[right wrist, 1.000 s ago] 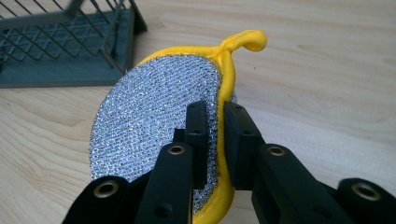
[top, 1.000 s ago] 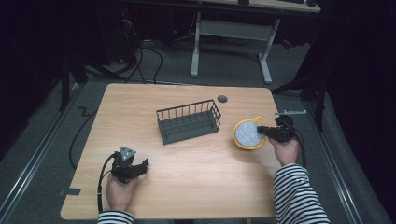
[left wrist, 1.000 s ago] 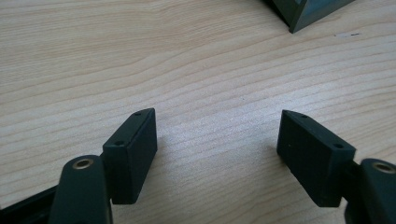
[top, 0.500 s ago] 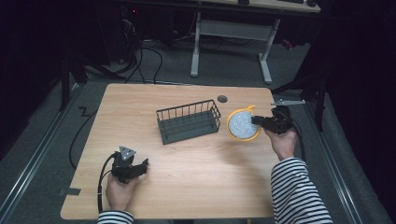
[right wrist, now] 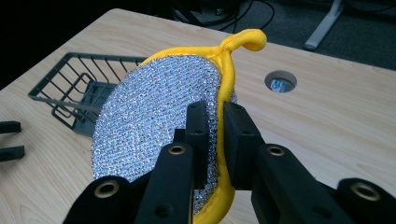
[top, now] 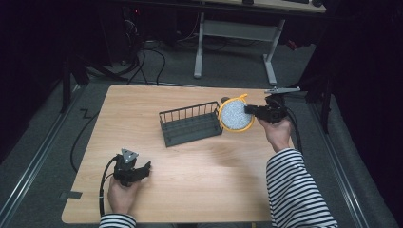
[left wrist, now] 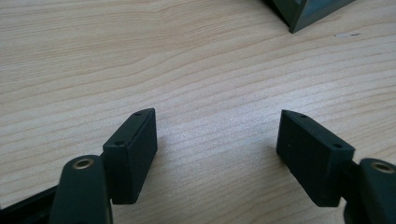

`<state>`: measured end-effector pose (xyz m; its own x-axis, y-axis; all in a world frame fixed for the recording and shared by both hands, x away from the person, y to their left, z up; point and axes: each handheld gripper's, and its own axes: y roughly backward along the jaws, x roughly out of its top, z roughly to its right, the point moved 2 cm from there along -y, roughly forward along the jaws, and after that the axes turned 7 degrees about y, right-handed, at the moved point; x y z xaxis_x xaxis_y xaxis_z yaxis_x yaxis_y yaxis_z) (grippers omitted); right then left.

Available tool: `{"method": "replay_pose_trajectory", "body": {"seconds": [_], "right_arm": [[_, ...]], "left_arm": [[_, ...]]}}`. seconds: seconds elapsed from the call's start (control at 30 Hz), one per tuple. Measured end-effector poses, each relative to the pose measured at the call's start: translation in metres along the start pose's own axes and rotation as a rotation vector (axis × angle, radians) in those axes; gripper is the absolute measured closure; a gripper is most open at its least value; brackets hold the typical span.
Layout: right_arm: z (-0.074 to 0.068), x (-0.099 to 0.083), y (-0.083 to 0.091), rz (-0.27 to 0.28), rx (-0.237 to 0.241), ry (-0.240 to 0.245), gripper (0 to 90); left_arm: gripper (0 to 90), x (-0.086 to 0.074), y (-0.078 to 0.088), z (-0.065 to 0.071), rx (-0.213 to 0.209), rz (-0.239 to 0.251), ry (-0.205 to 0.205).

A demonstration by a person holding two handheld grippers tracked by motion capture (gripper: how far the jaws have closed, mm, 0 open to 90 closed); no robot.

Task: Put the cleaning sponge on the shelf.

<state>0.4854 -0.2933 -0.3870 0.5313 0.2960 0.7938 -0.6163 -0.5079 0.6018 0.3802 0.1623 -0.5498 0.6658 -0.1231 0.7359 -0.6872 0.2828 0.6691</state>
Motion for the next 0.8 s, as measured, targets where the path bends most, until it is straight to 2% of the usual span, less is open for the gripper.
{"method": "replay_pose_trajectory", "body": {"seconds": [0.33,0.47,0.57,0.67,0.8], "right_arm": [[-0.007,0.022,-0.014,0.006,0.013,0.017,81.4],[-0.008,0.027,-0.023,0.003,0.021,0.014,81.4],[-0.011,0.033,-0.031,0.017,0.051,-0.012,81.3],[-0.014,0.038,-0.039,0.019,0.063,-0.018,81.4],[-0.017,0.042,-0.047,0.013,0.064,-0.009,81.4]], "left_arm": [[29.6,0.000,0.000,0.000,0.000,0.000,0.000],[29.6,0.000,0.000,0.000,0.000,0.000,0.000],[29.6,0.000,0.000,0.000,0.000,0.000,0.000],[29.6,0.000,0.000,0.000,0.000,0.000,0.000],[29.6,0.000,0.000,0.000,0.000,0.000,0.000]]}}
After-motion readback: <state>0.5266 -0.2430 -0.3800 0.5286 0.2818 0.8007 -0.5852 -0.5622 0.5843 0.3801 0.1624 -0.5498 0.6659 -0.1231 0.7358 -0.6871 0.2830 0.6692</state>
